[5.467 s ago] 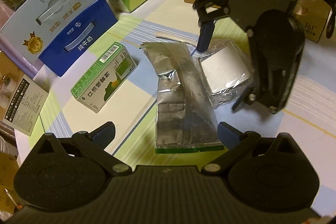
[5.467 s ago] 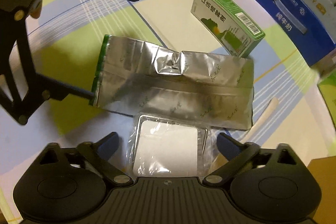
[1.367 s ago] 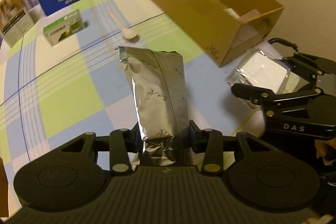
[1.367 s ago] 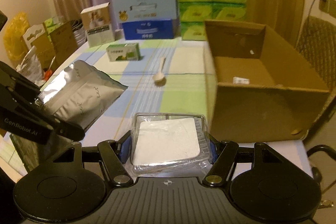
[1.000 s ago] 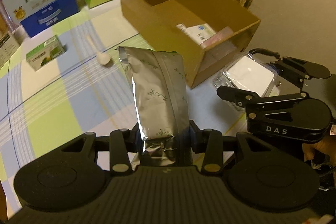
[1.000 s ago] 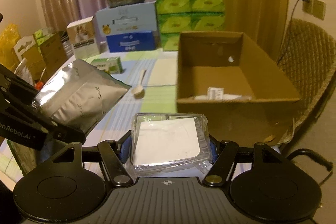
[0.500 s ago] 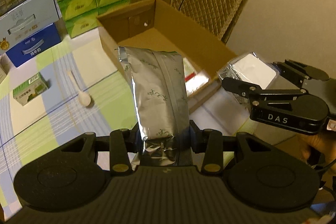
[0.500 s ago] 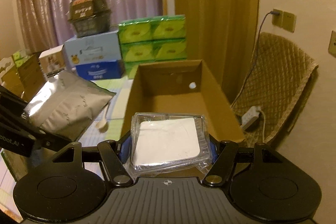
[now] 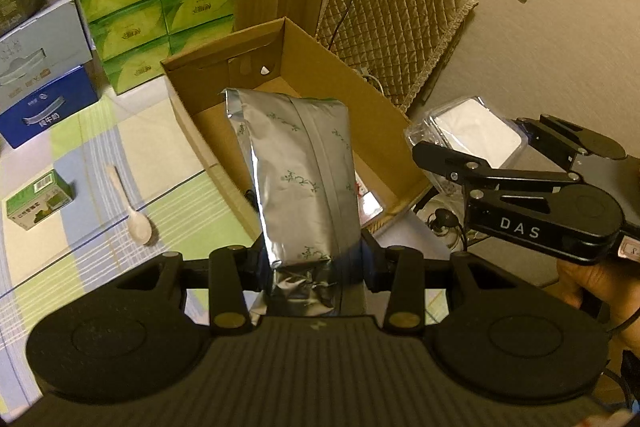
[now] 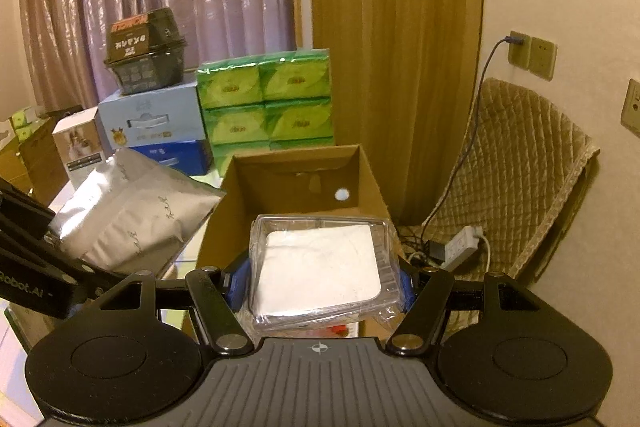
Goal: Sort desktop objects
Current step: 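Lift both packets and carry them toward the cardboard box, then lower both packets into the cardboard box and open both tools, then move both tools back toward the small green box and white spoon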
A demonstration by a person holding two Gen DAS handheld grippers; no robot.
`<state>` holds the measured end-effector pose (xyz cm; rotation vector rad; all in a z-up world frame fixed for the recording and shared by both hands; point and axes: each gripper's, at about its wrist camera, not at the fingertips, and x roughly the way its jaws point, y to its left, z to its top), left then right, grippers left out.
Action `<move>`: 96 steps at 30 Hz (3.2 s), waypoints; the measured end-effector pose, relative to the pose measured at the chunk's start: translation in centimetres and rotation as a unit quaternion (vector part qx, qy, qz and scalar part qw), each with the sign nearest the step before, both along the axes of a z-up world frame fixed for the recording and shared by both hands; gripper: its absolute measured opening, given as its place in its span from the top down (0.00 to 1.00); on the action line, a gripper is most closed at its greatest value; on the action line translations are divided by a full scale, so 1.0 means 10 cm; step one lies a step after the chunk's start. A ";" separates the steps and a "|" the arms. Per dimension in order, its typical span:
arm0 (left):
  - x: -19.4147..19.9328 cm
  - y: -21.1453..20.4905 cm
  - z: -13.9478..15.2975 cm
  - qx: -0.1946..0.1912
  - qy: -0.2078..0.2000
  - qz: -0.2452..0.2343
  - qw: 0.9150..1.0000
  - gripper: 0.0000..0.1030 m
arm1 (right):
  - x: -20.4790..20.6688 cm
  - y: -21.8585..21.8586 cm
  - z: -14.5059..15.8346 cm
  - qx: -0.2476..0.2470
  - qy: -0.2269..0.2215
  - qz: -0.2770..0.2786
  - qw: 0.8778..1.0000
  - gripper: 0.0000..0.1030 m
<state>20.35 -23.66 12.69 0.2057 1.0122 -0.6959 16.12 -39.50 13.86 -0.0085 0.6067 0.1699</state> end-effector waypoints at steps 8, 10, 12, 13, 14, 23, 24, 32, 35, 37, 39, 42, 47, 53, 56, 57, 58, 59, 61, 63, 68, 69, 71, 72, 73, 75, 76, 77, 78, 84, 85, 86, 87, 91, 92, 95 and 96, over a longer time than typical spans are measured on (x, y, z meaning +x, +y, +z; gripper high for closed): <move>0.19 -0.21 -0.11 -0.004 0.016 0.009 1.000 0.64 | 0.25 -0.12 -0.06 0.007 0.013 -0.003 1.000 0.38; 0.26 -0.27 -0.15 -0.004 0.022 0.014 1.000 0.64 | 0.30 -0.15 -0.08 0.009 0.014 -0.003 1.000 0.38; 0.34 -0.32 -0.18 -0.006 0.026 0.020 0.999 0.64 | 0.35 -0.18 -0.10 0.011 0.015 -0.005 1.000 0.38; 0.37 -0.35 -0.20 -0.006 0.027 0.022 0.999 0.64 | 0.38 -0.20 -0.11 0.012 0.016 -0.007 1.000 0.38; 0.40 -0.37 -0.21 -0.007 0.028 0.023 0.999 0.64 | 0.40 -0.22 -0.12 0.014 0.018 -0.009 1.000 0.38; 0.70 -0.55 -0.32 -0.018 0.040 0.048 0.998 0.64 | 0.61 -0.36 -0.23 0.015 0.026 -0.015 0.999 0.38; 0.73 -0.56 -0.34 -0.021 0.039 0.051 0.998 0.64 | 0.63 -0.36 -0.23 0.015 0.027 -0.015 0.999 0.38; 0.88 -0.52 -0.40 -0.057 0.036 0.088 0.994 0.56 | 0.75 -0.40 -0.30 0.017 0.031 -0.020 0.999 0.38; 0.87 -0.42 -0.38 -0.055 0.026 0.089 0.994 0.56 | 0.75 -0.40 -0.33 0.016 0.034 -0.020 0.999 0.38; 0.84 -0.32 -0.37 -0.057 0.020 0.092 0.994 0.56 | 0.76 -0.40 -0.36 0.017 0.037 -0.020 0.999 0.38; 0.81 -0.23 -0.34 -0.059 0.014 0.094 0.994 0.55 | 0.77 -0.38 -0.38 0.019 0.041 -0.019 0.999 0.38; 0.74 -0.09 -0.29 -0.061 0.000 0.094 0.994 0.50 | 0.78 -0.33 -0.42 0.023 0.045 -0.015 0.999 0.38; 0.61 0.13 -0.21 -0.060 -0.029 0.097 0.993 0.41 | 0.84 -0.21 -0.42 0.039 0.047 -0.005 0.998 0.37; 0.47 0.44 -0.22 -0.049 -0.053 0.112 0.991 0.25 | 0.87 -0.22 -0.35 0.076 0.038 -0.015 0.996 0.23; 0.41 0.61 -0.24 -0.048 -0.059 0.123 0.990 0.19 | 0.81 -0.22 -0.31 0.071 0.039 -0.018 0.997 0.21; 0.38 0.67 -0.24 -0.047 -0.062 0.127 0.989 0.17 | 0.78 -0.22 -0.30 0.071 0.040 -0.018 0.997 0.21; 0.35 0.72 -0.24 -0.046 -0.067 0.130 0.988 0.15 | 0.75 -0.23 -0.29 0.072 0.041 -0.018 0.996 0.20; 0.32 0.78 -0.24 -0.044 -0.069 0.132 0.988 0.14 | 0.72 -0.22 -0.29 0.073 0.043 -0.019 0.996 0.19; 0.26 0.88 -0.25 -0.041 -0.071 0.139 0.987 0.13 | 0.64 -0.19 -0.29 0.070 0.046 -0.016 0.996 0.17; 0.19 0.98 -0.26 -0.040 -0.073 0.143 0.986 0.11 | 0.55 -0.13 -0.30 0.066 0.052 -0.011 0.996 0.14; -0.01 1.27 -0.23 -0.036 -0.086 0.154 0.984 0.04 | 0.30 0.10 -0.30 0.068 0.064 0.013 0.996 0.08; -0.06 1.36 -0.23 -0.031 -0.092 0.159 0.983 0.03 | 0.24 0.16 -0.30 0.067 0.064 0.019 0.995 0.07; -0.13 1.52 -0.23 -0.023 -0.098 0.170 0.980 0.02 | 0.15 0.27 -0.29 0.068 0.062 0.033 0.995 0.05; -0.18 1.63 -0.24 -0.022 -0.099 0.178 0.979 0.02 | 0.10 0.31 -0.29 0.070 0.062 0.036 0.995 0.04; -0.23 1.72 -0.24 -0.021 -0.099 0.185 0.977 0.02 | 0.05 0.37 -0.30 0.073 0.063 0.040 0.995 0.03; -0.31 1.92 -0.25 -0.021 -0.097 0.201 0.974 0.02 | -0.03 0.48 -0.32 0.076 0.067 0.052 0.994 0.02; -0.35 2.00 -0.25 -0.018 -0.099 0.205 0.974 0.02 | -0.07 0.54 -0.34 0.077 0.069 0.058 0.993 0.02; -0.39 2.08 -0.25 -0.012 -0.104 0.208 0.972 0.01 | -0.10 0.61 -0.36 0.078 0.072 0.065 0.992 0.02; -0.43 2.15 -0.26 -0.005 -0.109 0.212 0.971 0.01 | -0.13 0.66 -0.37 0.079 0.075 0.070 0.992 0.02; -0.61 2.54 -0.33 -0.002 -0.099 0.244 0.965 0.01 | -0.31 0.99 -0.46 0.074 0.088 0.102 0.988 0.02; -0.64 2.58 -0.34 0.000 -0.099 0.245 0.964 0.01 | -0.33 1.04 -0.47 0.072 0.089 0.107 0.988 0.02; -0.67 2.62 -0.36 0.003 -0.099 0.246 0.964 0.01 | -0.35 1.08 -0.48 0.071 0.091 0.110 0.987 0.02; -0.69 2.64 -0.38 0.006 -0.096 0.245 0.965 0.01 | -0.36 1.12 -0.49 0.070 0.093 0.112 0.987 0.02; -0.77 2.72 -0.45 0.008 -0.090 0.245 0.965 0.01 | -0.39 1.24 -0.53 0.063 0.096 0.121 0.986 0.02; -0.79 2.73 -0.46 0.009 -0.089 0.245 0.965 0.01 | -0.39 1.26 -0.54 0.062 0.098 0.123 0.986 0.02; -0.80 2.77 -0.47 0.009 -0.087 0.244 0.966 0.01 | -0.41 1.34 -0.55 0.056 0.099 0.130 0.985 0.02; -0.81 2.78 -0.48 0.010 -0.088 0.244 0.966 0.01 | -0.41 1.37 -0.56 0.054 0.099 0.133 0.985 0.02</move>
